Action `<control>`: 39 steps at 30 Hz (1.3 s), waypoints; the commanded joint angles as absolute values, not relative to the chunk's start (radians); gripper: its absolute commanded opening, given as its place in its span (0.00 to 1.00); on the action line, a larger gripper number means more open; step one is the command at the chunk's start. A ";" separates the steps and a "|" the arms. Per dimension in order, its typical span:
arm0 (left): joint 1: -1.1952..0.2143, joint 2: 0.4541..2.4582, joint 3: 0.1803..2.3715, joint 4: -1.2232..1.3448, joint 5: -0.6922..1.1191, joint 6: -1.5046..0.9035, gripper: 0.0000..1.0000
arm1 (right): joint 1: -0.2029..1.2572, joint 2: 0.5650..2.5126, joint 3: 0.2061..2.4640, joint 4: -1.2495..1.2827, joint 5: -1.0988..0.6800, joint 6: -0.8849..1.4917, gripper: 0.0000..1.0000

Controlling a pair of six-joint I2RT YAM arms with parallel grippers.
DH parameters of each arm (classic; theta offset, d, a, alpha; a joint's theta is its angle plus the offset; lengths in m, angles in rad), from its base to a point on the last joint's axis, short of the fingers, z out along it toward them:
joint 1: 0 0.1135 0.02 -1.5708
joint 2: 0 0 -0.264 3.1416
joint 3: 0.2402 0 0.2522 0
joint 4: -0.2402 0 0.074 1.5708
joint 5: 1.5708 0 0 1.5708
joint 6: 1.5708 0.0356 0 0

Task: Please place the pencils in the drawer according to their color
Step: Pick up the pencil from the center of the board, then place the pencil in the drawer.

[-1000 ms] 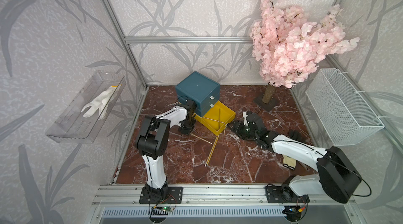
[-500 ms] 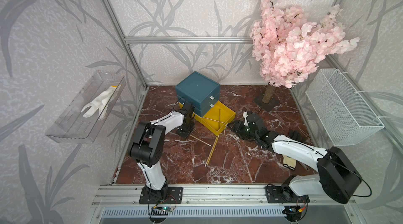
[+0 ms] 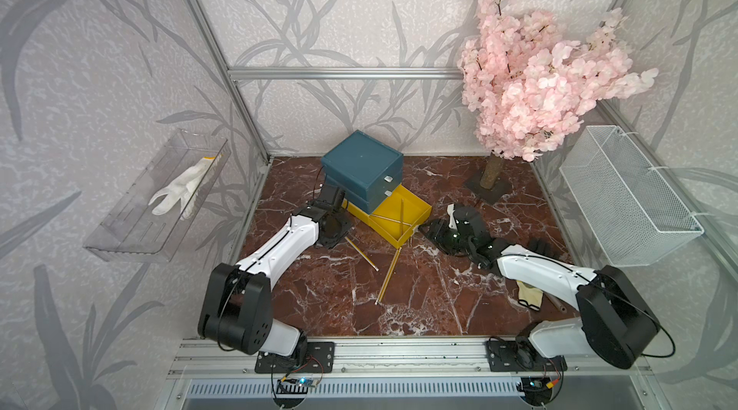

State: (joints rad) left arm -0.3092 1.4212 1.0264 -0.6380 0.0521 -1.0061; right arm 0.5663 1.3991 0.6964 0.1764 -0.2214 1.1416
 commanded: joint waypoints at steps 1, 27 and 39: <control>-0.362 1.337 1.087 -0.688 0.018 -0.846 0.00 | 0.548 1.417 0.720 0.199 -0.241 1.153 0.58; -0.578 1.868 1.870 -0.658 -0.048 -0.407 0.00 | 0.490 1.460 0.700 0.242 -0.232 1.163 0.58; -0.603 2.001 1.885 -0.639 -0.061 -0.328 0.00 | 0.480 1.457 0.681 0.250 -0.226 1.165 0.58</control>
